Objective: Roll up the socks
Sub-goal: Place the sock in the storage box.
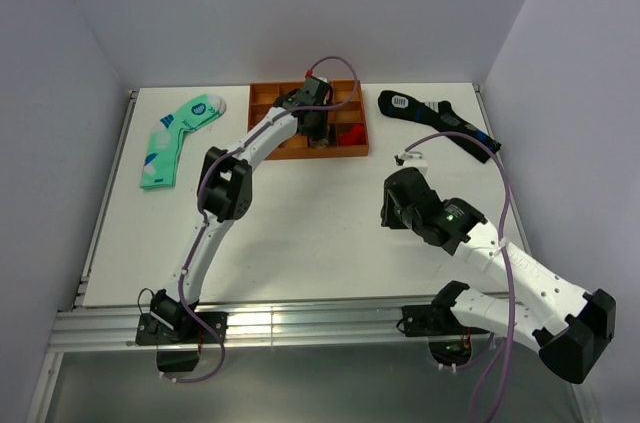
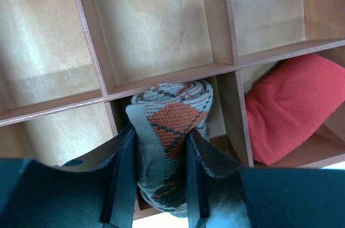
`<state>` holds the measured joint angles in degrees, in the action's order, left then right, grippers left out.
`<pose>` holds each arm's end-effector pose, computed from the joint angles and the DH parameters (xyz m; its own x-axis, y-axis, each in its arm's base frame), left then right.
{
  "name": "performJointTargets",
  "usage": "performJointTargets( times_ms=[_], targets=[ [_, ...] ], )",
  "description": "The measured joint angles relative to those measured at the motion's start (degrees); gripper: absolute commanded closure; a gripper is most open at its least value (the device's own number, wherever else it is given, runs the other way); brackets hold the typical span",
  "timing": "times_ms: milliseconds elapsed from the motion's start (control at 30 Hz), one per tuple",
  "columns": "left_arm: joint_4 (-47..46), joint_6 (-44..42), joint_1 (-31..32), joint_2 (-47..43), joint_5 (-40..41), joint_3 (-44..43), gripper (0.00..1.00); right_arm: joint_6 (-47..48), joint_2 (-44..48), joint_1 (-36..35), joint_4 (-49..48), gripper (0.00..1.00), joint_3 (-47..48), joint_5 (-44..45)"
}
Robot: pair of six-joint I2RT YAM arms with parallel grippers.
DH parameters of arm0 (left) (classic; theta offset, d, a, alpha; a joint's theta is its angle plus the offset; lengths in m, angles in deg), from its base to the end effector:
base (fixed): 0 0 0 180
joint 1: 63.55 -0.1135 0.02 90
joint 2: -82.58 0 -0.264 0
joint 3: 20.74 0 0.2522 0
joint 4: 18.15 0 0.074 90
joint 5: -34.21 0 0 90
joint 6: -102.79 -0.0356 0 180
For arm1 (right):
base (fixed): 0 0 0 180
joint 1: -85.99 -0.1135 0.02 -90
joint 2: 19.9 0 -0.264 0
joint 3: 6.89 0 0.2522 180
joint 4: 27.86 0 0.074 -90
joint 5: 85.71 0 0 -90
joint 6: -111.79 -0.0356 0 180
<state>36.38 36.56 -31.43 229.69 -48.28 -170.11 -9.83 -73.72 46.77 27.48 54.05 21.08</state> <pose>0.4772 -0.2941 0.1804 -0.7982 0.0293 -0.6017 0.1504 0.9769 -0.1521 0.1509 0.1099 0.2773 -0.7312 0.0511 -0.6803 -0.0856 0.9824 0.1659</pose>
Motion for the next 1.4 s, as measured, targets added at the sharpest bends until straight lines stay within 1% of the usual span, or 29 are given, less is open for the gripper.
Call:
performJointTargets(
  times_ms=[200, 367, 667, 1133, 1400],
  targets=[
    [-1.16, -1.20, 0.24, -0.66, 0.55, 1.68, 1.00, 0.02, -0.74, 0.00, 0.02, 0.65, 0.00, -0.35],
    [-0.81, -2.95, 0.22, -2.12, 2.86, 4.59, 1.00, 0.15, -1.46, 0.00, 0.02, 0.66, 0.00, -1.36],
    [-1.40, -4.68, 0.98, -2.64, 5.75, 6.93, 1.00, 0.17, -1.51, 0.00, 0.02, 0.66, 0.00, -2.40],
    [-2.60, -5.90, 2.27, -2.08, 9.62, 8.13, 1.00, 0.20, -1.88, 0.00, 0.02, 0.67, 0.00, -2.97],
    [-2.64, -6.03, 2.40, -2.01, 9.92, 8.17, 1.00, 0.17, -1.95, -0.35, 0.02, 0.67, 0.00, -2.99]
  ],
)
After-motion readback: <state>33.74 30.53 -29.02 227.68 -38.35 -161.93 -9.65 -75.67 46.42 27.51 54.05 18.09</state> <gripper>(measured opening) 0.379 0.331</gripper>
